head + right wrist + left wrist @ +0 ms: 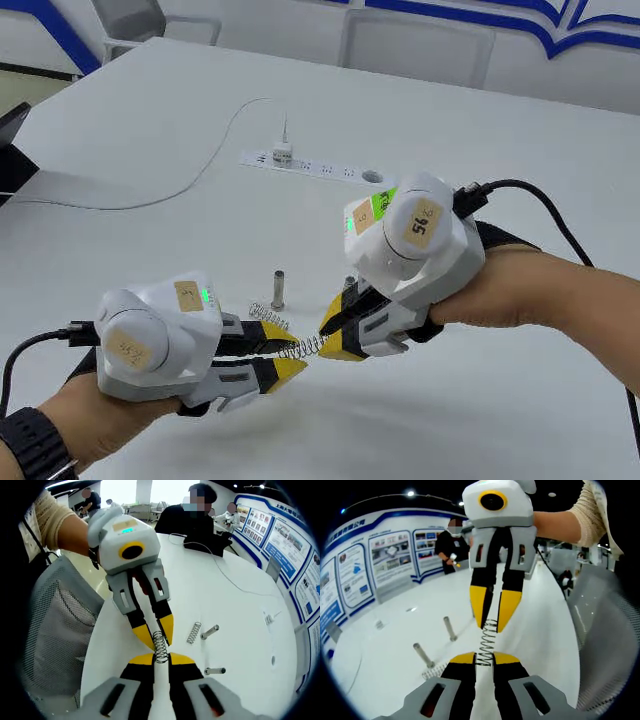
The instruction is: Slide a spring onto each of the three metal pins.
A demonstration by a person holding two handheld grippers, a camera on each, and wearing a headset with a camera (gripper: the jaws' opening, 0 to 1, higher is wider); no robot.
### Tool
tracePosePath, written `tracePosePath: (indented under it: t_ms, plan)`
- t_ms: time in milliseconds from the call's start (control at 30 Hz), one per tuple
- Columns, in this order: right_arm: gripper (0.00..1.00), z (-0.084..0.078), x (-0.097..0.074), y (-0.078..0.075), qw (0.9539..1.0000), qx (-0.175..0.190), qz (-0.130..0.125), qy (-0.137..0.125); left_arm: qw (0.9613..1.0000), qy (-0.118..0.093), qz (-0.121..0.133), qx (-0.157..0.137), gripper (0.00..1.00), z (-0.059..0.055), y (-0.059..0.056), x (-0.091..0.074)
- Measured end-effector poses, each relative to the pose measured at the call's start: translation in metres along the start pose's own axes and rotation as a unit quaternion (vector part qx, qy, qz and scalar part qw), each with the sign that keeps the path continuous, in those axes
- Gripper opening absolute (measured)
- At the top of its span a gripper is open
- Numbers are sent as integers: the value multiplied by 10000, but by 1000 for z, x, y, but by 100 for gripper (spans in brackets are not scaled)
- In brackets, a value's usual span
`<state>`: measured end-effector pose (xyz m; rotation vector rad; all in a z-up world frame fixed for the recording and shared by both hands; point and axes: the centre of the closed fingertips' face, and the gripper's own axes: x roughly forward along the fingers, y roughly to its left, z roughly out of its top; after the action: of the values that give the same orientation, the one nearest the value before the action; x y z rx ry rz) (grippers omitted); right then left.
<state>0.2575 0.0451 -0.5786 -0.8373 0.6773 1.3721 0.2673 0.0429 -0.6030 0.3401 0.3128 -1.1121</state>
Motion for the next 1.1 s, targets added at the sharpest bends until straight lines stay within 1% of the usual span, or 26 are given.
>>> tracePosePath:
  t_ms: [133, 533, 733, 900, 1100]
  plan:
    - [11, 7, -2, 0, 10000, -32, -22, -85, 10000, -6, 2, 1, 12, 0, 0, 0]
    - [11, 21, -4, -3, 9991, 101, -66, -413, 10000, -42, 33, -38, 12, 1, 1, 0]
    - [11, 30, -3, -4, 9976, 224, -81, -656, 9999, -89, 58, -106, 12, 2, 2, 0]
    - [11, 36, -3, -6, 9964, 274, -137, -789, 9998, -131, 63, -147, 12, 4, 3, 0]
    - [11, 38, -3, -6, 9954, 326, -189, -877, 9997, -148, 62, -158, 12, 5, 2, 1]
